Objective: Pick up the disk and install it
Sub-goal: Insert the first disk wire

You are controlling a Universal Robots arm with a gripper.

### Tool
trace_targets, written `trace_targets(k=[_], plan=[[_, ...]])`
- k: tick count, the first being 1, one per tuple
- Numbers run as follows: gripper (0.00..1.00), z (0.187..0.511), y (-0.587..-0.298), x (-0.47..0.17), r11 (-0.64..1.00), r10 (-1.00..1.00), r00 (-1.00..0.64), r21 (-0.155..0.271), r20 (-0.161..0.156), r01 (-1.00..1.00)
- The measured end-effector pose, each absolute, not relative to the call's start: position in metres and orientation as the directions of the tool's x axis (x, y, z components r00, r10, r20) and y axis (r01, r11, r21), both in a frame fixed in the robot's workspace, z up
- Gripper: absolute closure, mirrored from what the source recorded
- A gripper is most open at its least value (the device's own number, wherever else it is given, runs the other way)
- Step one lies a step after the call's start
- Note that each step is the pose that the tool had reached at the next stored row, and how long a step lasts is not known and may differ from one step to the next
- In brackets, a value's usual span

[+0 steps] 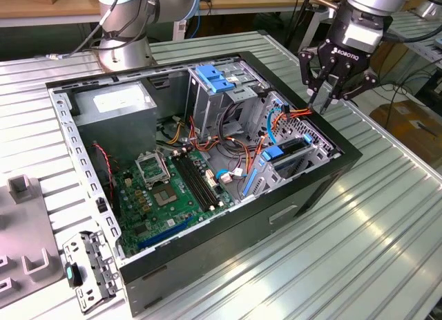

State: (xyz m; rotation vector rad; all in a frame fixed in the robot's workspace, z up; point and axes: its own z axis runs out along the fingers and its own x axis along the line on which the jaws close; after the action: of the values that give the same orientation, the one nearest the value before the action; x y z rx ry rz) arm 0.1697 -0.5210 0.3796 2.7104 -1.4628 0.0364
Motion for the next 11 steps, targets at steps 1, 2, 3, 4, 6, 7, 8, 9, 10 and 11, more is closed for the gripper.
trace_targets(k=[1,2,3,4,6,7,8,9,10,11], plan=[[0.67,0.3796,-0.5210,0.1697,-0.548,-0.834,0.550,0.043,0.050,-0.835],[0.67,0.3796,-0.5210,0.1697,-0.548,-0.834,0.550,0.043,0.050,-0.835],[0.67,0.3796,-0.5210,0.1697,-0.548,-0.834,0.550,0.043,0.050,-0.835],[0.67,0.3796,-0.5210,0.1697,-0.549,-0.833,0.550,0.043,0.050,-0.835],[0.67,0.3796,-0.5210,0.1697,-0.550,-0.833,0.551,0.043,0.050,-0.834],[0.67,0.3796,-0.5210,0.1697,-0.550,-0.833,0.551,0.043,0.050,-0.834],[0.67,0.3796,-0.5210,0.1697,-0.550,-0.833,0.551,0.043,0.050,-0.834],[0.67,0.3796,-0.5210,0.1697,-0.550,-0.833,0.551,0.043,0.050,-0.834],[0.67,0.3796,-0.5210,0.1697,-0.550,-0.833,0.551,0.043,0.050,-0.834],[0.67,0.3796,-0.5210,0.1697,-0.550,-0.833,0.551,0.043,0.050,-0.834]])
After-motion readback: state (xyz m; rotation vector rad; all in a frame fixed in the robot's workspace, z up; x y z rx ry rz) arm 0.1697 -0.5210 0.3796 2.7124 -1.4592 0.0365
